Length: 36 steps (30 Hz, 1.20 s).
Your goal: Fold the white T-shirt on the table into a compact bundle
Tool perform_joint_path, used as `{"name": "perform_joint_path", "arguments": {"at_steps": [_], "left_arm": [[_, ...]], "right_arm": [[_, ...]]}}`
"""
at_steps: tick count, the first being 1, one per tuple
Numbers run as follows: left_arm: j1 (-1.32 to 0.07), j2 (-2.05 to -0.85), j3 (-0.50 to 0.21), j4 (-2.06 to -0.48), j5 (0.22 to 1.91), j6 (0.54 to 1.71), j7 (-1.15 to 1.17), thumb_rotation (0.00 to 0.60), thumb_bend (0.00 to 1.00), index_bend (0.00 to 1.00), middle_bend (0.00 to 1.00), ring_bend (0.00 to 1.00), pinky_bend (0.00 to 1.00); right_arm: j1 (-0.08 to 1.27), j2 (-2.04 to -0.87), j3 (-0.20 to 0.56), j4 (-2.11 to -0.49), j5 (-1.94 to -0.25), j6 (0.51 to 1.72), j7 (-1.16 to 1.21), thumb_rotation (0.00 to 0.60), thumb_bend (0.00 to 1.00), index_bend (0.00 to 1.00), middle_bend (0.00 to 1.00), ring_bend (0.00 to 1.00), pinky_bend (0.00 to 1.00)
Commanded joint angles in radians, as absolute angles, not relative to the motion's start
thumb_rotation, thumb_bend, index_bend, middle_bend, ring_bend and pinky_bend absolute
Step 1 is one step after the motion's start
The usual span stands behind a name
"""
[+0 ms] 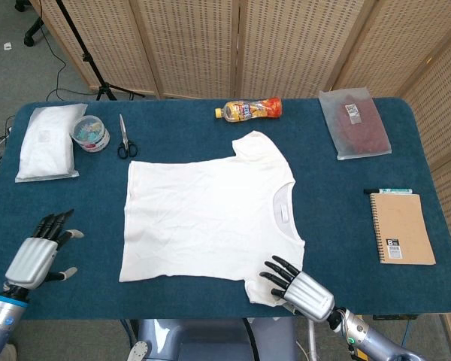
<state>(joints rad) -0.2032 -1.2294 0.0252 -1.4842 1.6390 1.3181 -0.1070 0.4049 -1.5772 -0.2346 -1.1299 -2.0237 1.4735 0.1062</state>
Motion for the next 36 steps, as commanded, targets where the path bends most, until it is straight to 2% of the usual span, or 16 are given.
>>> {"name": "perform_joint_path", "arguments": {"at_steps": [1, 8, 16, 24, 27, 31, 36], "left_arm": [[-0.267, -1.339, 0.075, -1.349, 1.713, 1.258, -0.224, 0.6, 0.09, 0.36, 0.0, 0.0, 0.0], [-0.308, -1.433, 0.092, -1.279, 1.733, 1.222, -0.247, 0.6, 0.14, 0.37, 0.0, 0.0, 0.0], [-0.332, -1.45, 0.106, -1.279, 1.729, 1.202, -0.264, 0.6, 0.17, 0.38, 0.0, 0.0, 0.0], [-0.352, -1.464, 0.121, -1.291, 1.709, 1.164, -0.276, 0.6, 0.2, 0.38, 0.0, 0.0, 0.0], [-0.359, -1.476, 0.125, -1.289, 1.698, 1.148, -0.306, 0.6, 0.25, 0.4, 0.0, 0.0, 0.0], [-0.362, -1.487, 0.129, -1.272, 1.698, 1.157, -0.322, 0.6, 0.37, 0.48, 0.0, 0.0, 0.0], [-0.367, -1.49, 0.133, -1.271, 1.692, 1.156, -0.328, 0.6, 0.45, 0.52, 0.0, 0.0, 0.0]], "right_arm": [[0.403, -1.576, -0.239, -1.127, -2.023, 1.476, 0.112, 0.6, 0.58, 0.64, 0.2, 0.0, 0.0], [0.399, -1.584, -0.242, -1.107, -2.012, 1.477, 0.131, 0.6, 0.63, 0.64, 0.21, 0.0, 0.0], [0.396, -1.584, -0.245, -1.092, -2.009, 1.49, 0.146, 0.6, 0.67, 0.64, 0.21, 0.0, 0.0], [0.392, -1.588, -0.247, -1.075, -2.005, 1.499, 0.162, 0.6, 0.67, 0.64, 0.21, 0.0, 0.0], [0.391, -1.587, -0.249, -1.07, -2.005, 1.5, 0.161, 0.6, 0.67, 0.64, 0.21, 0.0, 0.0], [0.39, -1.585, -0.249, -1.07, -2.005, 1.506, 0.164, 0.6, 0.67, 0.64, 0.21, 0.0, 0.0], [0.39, -1.582, -0.249, -1.074, -2.004, 1.511, 0.167, 0.6, 0.67, 0.64, 0.21, 0.0, 0.0]]}}
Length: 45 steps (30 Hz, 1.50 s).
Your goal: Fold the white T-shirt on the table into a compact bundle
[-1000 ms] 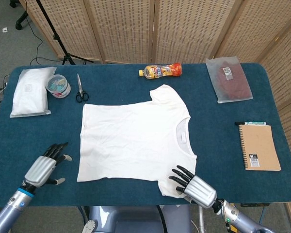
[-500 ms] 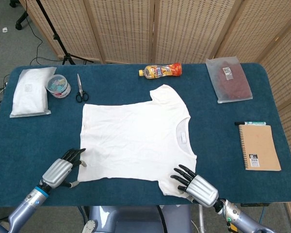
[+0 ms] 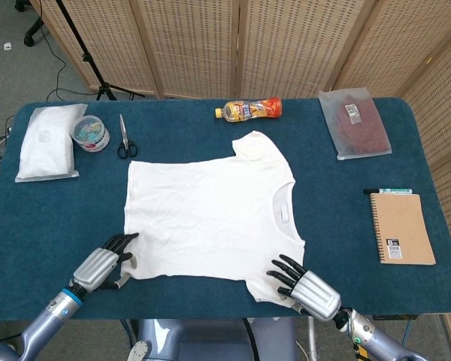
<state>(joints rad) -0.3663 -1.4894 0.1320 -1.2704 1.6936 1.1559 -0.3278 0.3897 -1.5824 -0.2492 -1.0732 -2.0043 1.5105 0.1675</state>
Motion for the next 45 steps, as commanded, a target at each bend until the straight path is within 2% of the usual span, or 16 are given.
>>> {"name": "perform_joint_path", "arguments": {"at_steps": [1, 5, 9, 12, 16, 23, 28, 37, 41, 45], "left_arm": [[-0.367, -1.491, 0.133, -1.271, 1.691, 1.157, -0.329, 0.6, 0.47, 0.52, 0.0, 0.0, 0.0], [-0.369, -1.496, 0.13, -1.269, 1.675, 1.152, -0.339, 0.6, 0.5, 0.57, 0.0, 0.0, 0.0], [-0.37, -1.499, 0.126, -1.272, 1.658, 1.146, -0.361, 0.6, 0.55, 0.68, 0.0, 0.0, 0.0], [-0.372, -1.492, 0.127, -1.28, 1.653, 1.147, -0.375, 0.6, 0.56, 0.72, 0.0, 0.0, 0.0], [-0.37, -1.469, 0.135, -1.31, 1.661, 1.162, -0.379, 0.6, 0.57, 0.72, 0.0, 0.0, 0.0], [-0.357, -1.375, 0.157, -1.45, 1.642, 1.164, -0.333, 0.6, 0.6, 0.73, 0.0, 0.0, 0.0], [-0.354, -1.275, 0.165, -1.625, 1.584, 1.128, -0.262, 0.6, 0.61, 0.74, 0.0, 0.0, 0.0], [-0.367, -1.152, 0.194, -1.817, 1.542, 1.057, -0.209, 0.6, 0.62, 0.74, 0.0, 0.0, 0.0], [-0.372, -1.122, 0.201, -1.866, 1.53, 1.033, -0.211, 0.6, 0.63, 0.75, 0.0, 0.0, 0.0], [-0.375, -1.091, 0.215, -1.911, 1.532, 1.012, -0.235, 0.6, 0.64, 0.75, 0.0, 0.0, 0.0]], "right_arm": [[0.389, -1.581, -0.25, -1.074, -2.005, 1.511, 0.167, 0.6, 0.67, 0.64, 0.21, 0.0, 0.0], [0.388, -1.579, -0.251, -1.075, -2.004, 1.511, 0.168, 0.6, 0.67, 0.64, 0.21, 0.0, 0.0], [0.389, -1.575, -0.253, -1.078, -2.005, 1.514, 0.171, 0.6, 0.67, 0.64, 0.21, 0.0, 0.0], [0.391, -1.569, -0.256, -1.087, -2.013, 1.52, 0.172, 0.6, 0.67, 0.64, 0.21, 0.0, 0.0], [0.394, -1.559, -0.265, -1.104, -2.022, 1.525, 0.188, 0.6, 0.67, 0.65, 0.22, 0.0, 0.01], [0.408, -1.52, -0.296, -1.166, -2.062, 1.543, 0.228, 0.6, 0.67, 0.66, 0.23, 0.0, 0.03], [0.426, -1.48, -0.318, -1.221, -2.096, 1.538, 0.231, 0.6, 0.67, 0.66, 0.24, 0.01, 0.04], [0.452, -1.434, -0.34, -1.3, -2.127, 1.512, 0.24, 0.6, 0.67, 0.66, 0.24, 0.01, 0.04], [0.462, -1.421, -0.351, -1.316, -2.143, 1.502, 0.246, 0.6, 0.67, 0.66, 0.24, 0.01, 0.05], [0.471, -1.408, -0.365, -1.327, -2.161, 1.498, 0.26, 0.6, 0.72, 0.66, 0.24, 0.01, 0.06]]}}
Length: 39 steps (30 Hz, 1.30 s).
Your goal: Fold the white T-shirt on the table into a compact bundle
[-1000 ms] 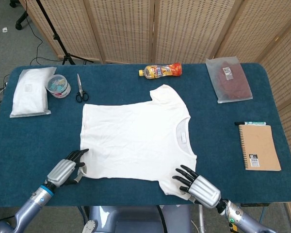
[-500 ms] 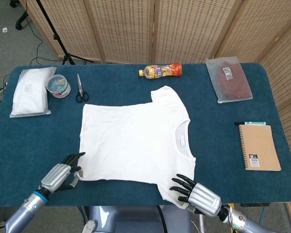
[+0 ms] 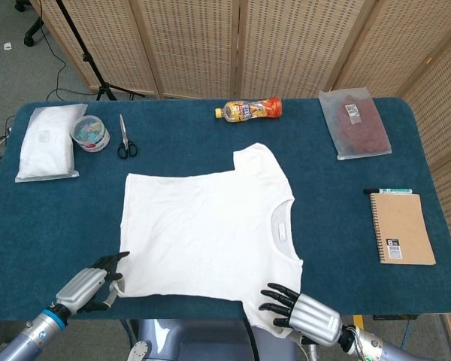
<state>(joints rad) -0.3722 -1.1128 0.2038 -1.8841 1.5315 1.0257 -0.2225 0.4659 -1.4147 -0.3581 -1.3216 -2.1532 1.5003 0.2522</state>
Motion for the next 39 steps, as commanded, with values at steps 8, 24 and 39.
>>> {"name": "perform_joint_path", "arguments": {"at_steps": [8, 24, 39], "left_arm": [[-0.359, -1.059, 0.236, -1.969, 1.554, 1.019, -0.204, 0.6, 0.65, 0.75, 0.0, 0.0, 0.0], [-0.383, -1.109, 0.078, -1.989, 1.329, 1.05, -0.016, 0.6, 0.65, 0.76, 0.0, 0.0, 0.0], [-0.644, -1.193, -0.174, -1.954, 0.698, 1.043, 0.393, 0.6, 0.65, 0.76, 0.0, 0.0, 0.0]], "right_arm": [[0.486, -1.387, -0.371, -1.343, -2.177, 1.492, 0.267, 0.6, 0.77, 0.66, 0.24, 0.01, 0.06], [0.484, -1.342, -0.258, -1.397, -2.03, 1.51, 0.295, 0.6, 0.78, 0.67, 0.25, 0.03, 0.1], [0.678, -1.356, 0.078, -1.422, -1.605, 1.168, 0.324, 0.6, 0.78, 0.67, 0.25, 0.04, 0.1]]}}
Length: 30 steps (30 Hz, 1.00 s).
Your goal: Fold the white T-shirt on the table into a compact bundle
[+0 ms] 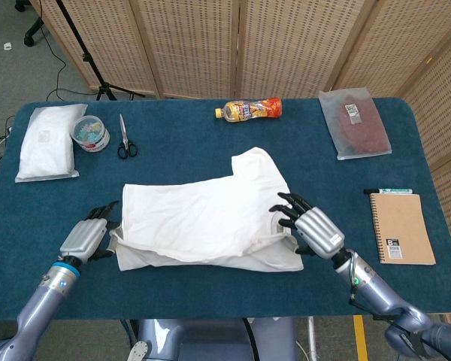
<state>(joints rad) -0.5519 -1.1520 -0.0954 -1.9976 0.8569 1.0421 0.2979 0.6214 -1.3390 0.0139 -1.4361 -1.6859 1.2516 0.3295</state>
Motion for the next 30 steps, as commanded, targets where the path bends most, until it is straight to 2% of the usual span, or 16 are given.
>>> {"name": "perform_joint_path", "arguments": {"at_steps": [1, 6, 12, 20, 30], "left_arm": [[-0.66, -1.2, -0.184, -1.937, 0.667, 1.041, 0.402, 0.6, 0.65, 0.76, 0.0, 0.0, 0.0], [-0.732, -1.228, -0.219, -1.845, 0.53, 1.012, 0.44, 0.6, 0.66, 0.76, 0.0, 0.0, 0.0], [-0.791, -1.294, -0.237, -1.715, 0.446, 1.004, 0.465, 0.6, 0.66, 0.76, 0.0, 0.0, 0.0], [-0.853, -1.415, -0.236, -1.518, 0.32, 0.985, 0.516, 0.6, 0.65, 0.76, 0.0, 0.0, 0.0], [-0.883, -1.549, -0.238, -1.307, 0.267, 0.962, 0.54, 0.6, 0.64, 0.76, 0.0, 0.0, 0.0]], "right_arm": [[0.691, -1.364, 0.093, -1.409, -1.581, 1.142, 0.322, 0.6, 0.78, 0.67, 0.25, 0.04, 0.1], [0.749, -1.426, 0.159, -1.308, -1.481, 1.04, 0.336, 0.6, 0.78, 0.67, 0.25, 0.04, 0.1], [0.801, -1.504, 0.193, -1.166, -1.433, 0.965, 0.376, 0.6, 0.78, 0.67, 0.25, 0.04, 0.1], [0.853, -1.611, 0.208, -0.974, -1.391, 0.874, 0.432, 0.6, 0.78, 0.68, 0.26, 0.04, 0.1], [0.896, -1.731, 0.198, -0.773, -1.382, 0.799, 0.482, 0.6, 0.78, 0.68, 0.26, 0.04, 0.1]]}}
